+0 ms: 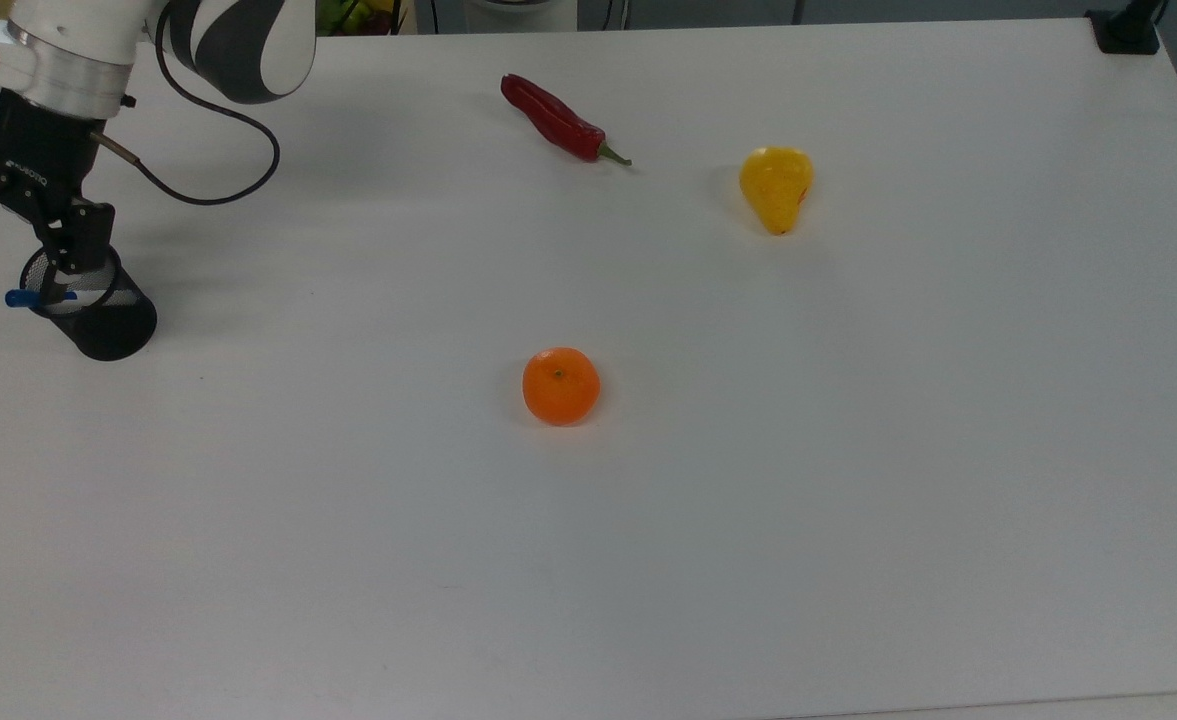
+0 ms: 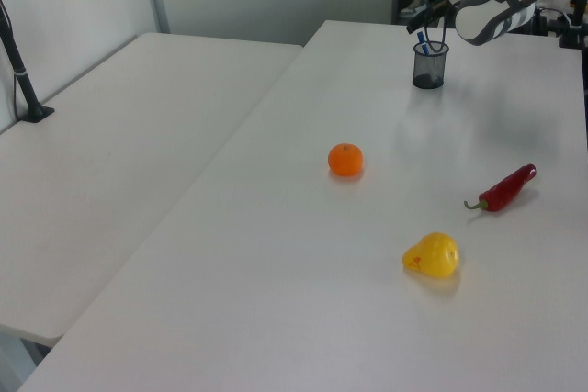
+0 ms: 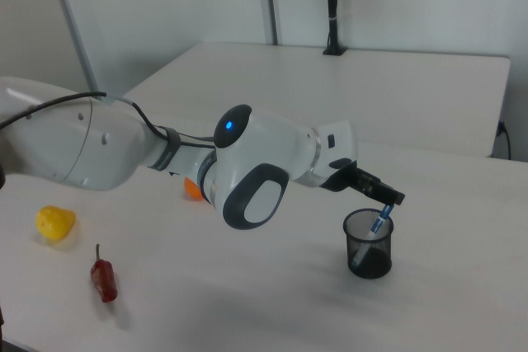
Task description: Place marker
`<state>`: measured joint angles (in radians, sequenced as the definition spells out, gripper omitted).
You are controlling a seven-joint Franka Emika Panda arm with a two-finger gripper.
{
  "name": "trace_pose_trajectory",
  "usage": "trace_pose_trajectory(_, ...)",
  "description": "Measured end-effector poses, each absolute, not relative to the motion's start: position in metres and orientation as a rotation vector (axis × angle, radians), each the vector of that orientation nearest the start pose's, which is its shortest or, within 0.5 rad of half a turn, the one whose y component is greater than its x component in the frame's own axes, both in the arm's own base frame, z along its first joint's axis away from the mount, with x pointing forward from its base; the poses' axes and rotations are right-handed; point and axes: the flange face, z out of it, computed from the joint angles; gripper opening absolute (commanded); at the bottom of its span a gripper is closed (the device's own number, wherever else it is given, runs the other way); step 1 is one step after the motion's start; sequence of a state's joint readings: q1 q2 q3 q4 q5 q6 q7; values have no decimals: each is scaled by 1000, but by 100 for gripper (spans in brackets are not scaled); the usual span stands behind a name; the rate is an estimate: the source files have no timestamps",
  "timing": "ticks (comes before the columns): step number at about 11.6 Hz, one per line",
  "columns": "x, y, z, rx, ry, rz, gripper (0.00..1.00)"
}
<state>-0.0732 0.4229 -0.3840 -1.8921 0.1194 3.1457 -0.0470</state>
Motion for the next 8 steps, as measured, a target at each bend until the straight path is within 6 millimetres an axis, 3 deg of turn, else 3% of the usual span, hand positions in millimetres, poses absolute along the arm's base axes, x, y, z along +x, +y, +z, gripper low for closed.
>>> trace_pose_trajectory(3,610,-284,440,-3056,708,-1254,100)
trace_pose_trajectory(5,598,-284,483,-3041,734,-1107,100)
trace_pose_trajectory(8,583,-264,549,-2984,769,-880,100)
